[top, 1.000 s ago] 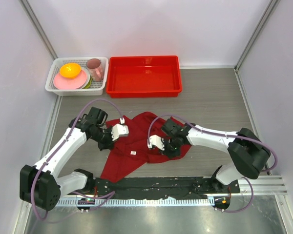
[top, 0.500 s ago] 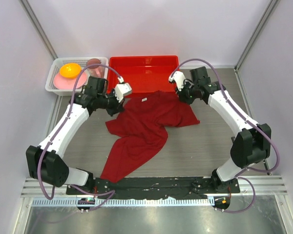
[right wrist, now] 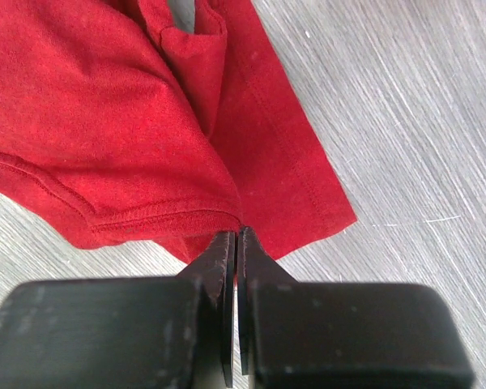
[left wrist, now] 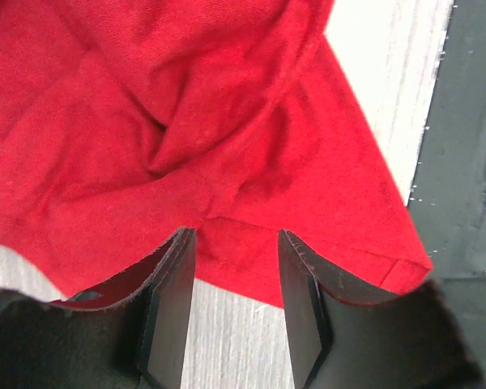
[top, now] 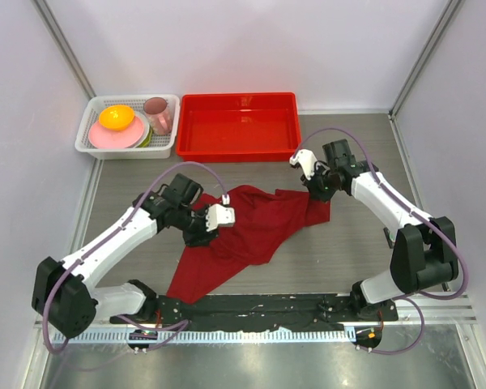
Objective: Pin the brooch onto the clothing
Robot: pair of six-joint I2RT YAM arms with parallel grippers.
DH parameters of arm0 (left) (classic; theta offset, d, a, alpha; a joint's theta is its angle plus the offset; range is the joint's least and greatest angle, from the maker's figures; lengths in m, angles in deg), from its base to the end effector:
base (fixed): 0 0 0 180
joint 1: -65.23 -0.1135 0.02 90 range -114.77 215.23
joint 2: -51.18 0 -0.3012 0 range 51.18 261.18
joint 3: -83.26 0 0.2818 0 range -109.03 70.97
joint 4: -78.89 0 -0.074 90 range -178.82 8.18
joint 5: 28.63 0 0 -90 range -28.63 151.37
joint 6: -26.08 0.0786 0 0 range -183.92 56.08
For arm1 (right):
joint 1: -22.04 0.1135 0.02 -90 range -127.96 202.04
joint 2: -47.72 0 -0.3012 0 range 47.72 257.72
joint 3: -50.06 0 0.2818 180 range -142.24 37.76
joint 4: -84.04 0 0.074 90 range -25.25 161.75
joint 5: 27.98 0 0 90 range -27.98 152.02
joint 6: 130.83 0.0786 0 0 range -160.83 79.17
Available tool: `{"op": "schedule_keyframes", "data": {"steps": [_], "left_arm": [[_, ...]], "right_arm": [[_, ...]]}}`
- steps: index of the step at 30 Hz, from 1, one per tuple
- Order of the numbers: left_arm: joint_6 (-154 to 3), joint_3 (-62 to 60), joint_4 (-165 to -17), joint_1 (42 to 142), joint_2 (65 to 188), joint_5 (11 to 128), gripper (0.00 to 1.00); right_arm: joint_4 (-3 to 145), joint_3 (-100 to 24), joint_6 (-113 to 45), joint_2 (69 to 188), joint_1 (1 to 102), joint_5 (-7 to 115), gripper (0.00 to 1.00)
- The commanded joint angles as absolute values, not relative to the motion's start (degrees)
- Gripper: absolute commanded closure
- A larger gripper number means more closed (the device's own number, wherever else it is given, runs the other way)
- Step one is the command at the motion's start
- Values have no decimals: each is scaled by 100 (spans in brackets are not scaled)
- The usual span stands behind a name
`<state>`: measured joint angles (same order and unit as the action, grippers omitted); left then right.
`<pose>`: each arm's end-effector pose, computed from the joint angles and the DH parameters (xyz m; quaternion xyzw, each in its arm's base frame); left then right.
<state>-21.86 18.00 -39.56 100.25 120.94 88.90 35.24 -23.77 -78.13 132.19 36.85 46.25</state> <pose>0.1880 -0.1761 0.2427 0.6306 0.7124 -0.2199 0.2154 0.3271 0.1086 0.2324 -0.4522 0.8425 0.0789 0.2818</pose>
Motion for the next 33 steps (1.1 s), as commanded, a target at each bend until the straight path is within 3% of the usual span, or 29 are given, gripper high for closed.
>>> {"op": "schedule_keyframes", "data": {"steps": [1,7,14,28,33], "left_arm": [[-1359,2085,-4170,9854,11606,9229,52],[-934,2965,-5109,10203,10788,9531,59],[-1101,3238,-5814,10952,11181,9319,79],[-723,3089,-6596,11163,12728,8809,80],[-767,2992,-6825,11163,12975,8712,74]], "right_arm": [[3870,-2437,-7661,12955,3672,4523,99],[3818,-2516,-7582,13034,3681,4541,99],[3782,-2604,-7449,13131,3681,4549,99],[3782,-2613,-7467,13131,3672,4637,99],[3782,-2560,-7511,13087,3681,4672,99]]}}
